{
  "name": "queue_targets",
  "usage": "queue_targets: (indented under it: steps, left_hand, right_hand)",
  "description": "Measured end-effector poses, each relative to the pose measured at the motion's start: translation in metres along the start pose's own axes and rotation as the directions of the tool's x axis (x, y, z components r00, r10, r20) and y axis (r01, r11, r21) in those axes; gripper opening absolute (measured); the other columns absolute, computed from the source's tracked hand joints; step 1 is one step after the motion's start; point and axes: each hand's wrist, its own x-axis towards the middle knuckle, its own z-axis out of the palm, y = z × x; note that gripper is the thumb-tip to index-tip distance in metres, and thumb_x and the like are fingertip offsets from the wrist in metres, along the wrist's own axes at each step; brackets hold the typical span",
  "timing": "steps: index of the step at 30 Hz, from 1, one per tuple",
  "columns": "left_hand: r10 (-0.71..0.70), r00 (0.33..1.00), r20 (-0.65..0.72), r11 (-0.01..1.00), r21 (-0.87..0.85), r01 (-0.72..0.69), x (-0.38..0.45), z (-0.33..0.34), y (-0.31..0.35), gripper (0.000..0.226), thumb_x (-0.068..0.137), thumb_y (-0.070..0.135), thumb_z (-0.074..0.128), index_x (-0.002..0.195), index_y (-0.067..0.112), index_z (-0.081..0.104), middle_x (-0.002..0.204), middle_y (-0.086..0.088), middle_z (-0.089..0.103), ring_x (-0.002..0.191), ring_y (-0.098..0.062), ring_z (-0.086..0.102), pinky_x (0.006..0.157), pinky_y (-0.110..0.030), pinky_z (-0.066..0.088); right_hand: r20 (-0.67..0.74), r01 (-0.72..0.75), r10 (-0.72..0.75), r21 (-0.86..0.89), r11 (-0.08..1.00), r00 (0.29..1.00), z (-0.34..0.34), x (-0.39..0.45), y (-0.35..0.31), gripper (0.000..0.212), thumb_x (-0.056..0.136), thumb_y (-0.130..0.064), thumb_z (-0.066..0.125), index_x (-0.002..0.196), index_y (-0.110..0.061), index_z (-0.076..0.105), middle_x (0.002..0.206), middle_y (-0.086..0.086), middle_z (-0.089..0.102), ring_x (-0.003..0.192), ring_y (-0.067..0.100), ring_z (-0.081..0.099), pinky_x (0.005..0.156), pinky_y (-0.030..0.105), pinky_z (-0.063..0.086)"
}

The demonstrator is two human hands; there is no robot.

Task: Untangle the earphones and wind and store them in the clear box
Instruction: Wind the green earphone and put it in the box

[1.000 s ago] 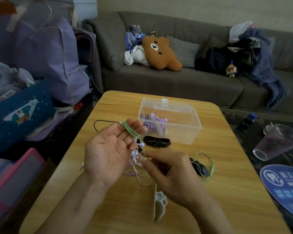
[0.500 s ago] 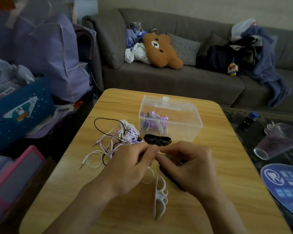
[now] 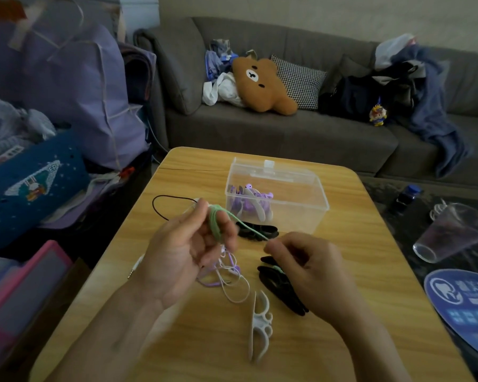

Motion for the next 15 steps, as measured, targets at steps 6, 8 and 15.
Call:
queue_targets:
  steps: [6, 8, 15]
  left_hand:
    - [0.009, 0.993, 0.122, 1.0, -0.023, -0.006, -0.002, 0.008, -0.008, 0.058, 0.096, 0.047, 0.031, 0.142, 0.014, 0.045, 0.142, 0.001, 0.058, 0.135, -0.014, 0.051, 0.083, -0.035, 0.037]
    - [-0.021, 0.993, 0.113, 0.987, 0.162, 0.003, -0.002, 0.011, -0.015, 0.051, 0.095, 0.04, 0.039, 0.141, 0.019, 0.048, 0.14, 0.008, 0.059, 0.133, -0.008, 0.052, 0.099, -0.039, 0.04]
    - [0.099, 0.969, 0.228, 0.473, 0.845, -0.248, -0.009, 0.009, -0.028, 0.028, 0.101, 0.054, 0.034, 0.089, 0.04, 0.056, 0.083, 0.019, 0.062, 0.08, 0.0, 0.06, 0.071, -0.02, 0.044]
  right_hand:
    - [0.191, 0.064, -0.057, -0.031, 0.997, 0.98, 0.011, -0.004, -0.007, 0.021, 0.098, -0.04, 0.06, 0.089, -0.03, 0.076, 0.059, -0.011, 0.062, 0.052, 0.011, 0.052, 0.049, 0.023, 0.038]
    - [0.244, 0.112, -0.103, -0.024, 0.993, 0.964, 0.018, -0.006, -0.012, 0.022, 0.098, -0.037, 0.061, 0.086, -0.028, 0.076, 0.052, -0.009, 0.053, 0.048, 0.011, 0.045, 0.049, 0.019, 0.031]
    - [0.207, 0.088, -0.126, 0.184, 0.979, 0.97, 0.007, -0.004, -0.008, 0.022, 0.089, -0.045, 0.07, 0.078, -0.027, 0.078, 0.053, 0.007, 0.054, 0.047, 0.012, 0.037, 0.048, 0.029, 0.031]
